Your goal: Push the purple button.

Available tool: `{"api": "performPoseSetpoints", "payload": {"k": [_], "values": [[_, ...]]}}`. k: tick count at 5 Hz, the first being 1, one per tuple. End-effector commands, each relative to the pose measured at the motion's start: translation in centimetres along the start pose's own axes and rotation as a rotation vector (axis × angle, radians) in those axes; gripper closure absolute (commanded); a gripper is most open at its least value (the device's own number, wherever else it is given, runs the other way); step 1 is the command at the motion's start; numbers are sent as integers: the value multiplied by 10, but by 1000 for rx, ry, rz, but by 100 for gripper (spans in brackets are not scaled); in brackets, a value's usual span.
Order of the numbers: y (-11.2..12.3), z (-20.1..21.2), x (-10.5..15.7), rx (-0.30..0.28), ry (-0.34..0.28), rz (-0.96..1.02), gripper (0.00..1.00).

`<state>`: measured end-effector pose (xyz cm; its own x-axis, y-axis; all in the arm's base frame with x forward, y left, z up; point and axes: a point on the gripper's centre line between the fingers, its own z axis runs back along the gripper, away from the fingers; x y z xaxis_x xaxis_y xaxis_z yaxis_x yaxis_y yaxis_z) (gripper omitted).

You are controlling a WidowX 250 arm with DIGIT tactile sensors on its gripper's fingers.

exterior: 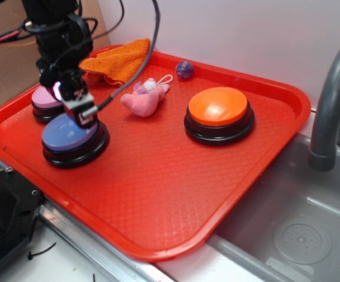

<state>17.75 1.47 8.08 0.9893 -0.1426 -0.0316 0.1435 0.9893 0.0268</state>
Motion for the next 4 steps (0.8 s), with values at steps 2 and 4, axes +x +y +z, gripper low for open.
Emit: {"api": "performPoseSetpoints", "payload": {"k": [2, 4], "values": [[10, 33, 3, 30, -62, 45, 0], [8, 45, 0, 45, -63, 54, 0]]}}
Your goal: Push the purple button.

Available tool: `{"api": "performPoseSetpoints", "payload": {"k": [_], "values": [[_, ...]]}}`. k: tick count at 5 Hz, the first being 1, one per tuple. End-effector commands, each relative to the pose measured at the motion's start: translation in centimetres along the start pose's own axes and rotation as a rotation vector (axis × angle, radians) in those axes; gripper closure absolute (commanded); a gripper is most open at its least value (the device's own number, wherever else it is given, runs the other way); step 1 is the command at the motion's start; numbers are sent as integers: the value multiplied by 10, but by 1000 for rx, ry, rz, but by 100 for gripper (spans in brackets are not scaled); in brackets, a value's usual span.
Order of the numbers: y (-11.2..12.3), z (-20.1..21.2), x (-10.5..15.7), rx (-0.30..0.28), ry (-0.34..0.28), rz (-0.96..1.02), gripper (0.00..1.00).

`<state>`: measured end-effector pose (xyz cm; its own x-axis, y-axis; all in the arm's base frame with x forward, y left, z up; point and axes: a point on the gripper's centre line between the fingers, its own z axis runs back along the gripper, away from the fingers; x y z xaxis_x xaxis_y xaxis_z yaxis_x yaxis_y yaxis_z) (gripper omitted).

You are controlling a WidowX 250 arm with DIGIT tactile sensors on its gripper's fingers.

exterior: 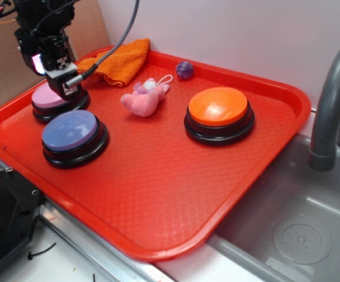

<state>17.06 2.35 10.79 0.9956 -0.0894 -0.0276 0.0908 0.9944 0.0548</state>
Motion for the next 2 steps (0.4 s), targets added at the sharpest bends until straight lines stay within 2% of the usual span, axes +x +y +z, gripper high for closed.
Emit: {"api": "performPoseSetpoints", "payload": {"k": [1, 2], "values": [[-1, 23, 6, 9, -63, 7, 0], [-3, 34, 4, 26, -75, 21, 0]]}}
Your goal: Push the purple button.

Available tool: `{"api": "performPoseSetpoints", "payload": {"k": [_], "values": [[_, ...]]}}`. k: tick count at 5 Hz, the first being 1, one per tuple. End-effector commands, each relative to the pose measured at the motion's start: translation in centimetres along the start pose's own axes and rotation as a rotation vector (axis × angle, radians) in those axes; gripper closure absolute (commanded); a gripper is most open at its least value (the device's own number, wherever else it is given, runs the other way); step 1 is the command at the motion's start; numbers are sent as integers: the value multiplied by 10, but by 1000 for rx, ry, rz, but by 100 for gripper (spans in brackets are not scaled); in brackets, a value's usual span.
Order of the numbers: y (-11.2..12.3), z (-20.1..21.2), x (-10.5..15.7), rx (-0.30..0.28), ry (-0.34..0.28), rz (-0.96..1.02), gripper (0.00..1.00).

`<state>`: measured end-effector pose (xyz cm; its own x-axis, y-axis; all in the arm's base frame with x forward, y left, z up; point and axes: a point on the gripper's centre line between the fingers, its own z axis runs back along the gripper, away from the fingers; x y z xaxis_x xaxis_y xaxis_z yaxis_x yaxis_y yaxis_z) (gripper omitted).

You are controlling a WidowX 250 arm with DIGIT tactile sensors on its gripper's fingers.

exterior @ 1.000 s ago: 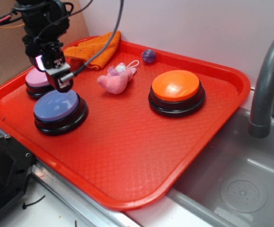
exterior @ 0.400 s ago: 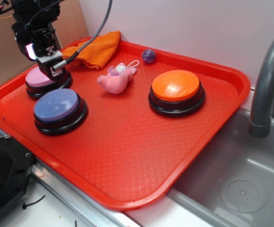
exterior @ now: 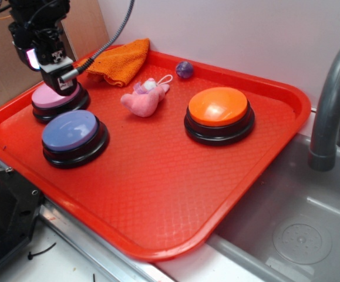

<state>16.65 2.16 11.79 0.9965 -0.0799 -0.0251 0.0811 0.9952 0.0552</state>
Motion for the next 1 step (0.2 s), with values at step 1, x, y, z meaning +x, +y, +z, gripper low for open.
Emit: {"api": "performPoseSetpoints", "payload": {"k": [1], "values": [[-3, 39, 7, 88, -76, 5, 0]]}}
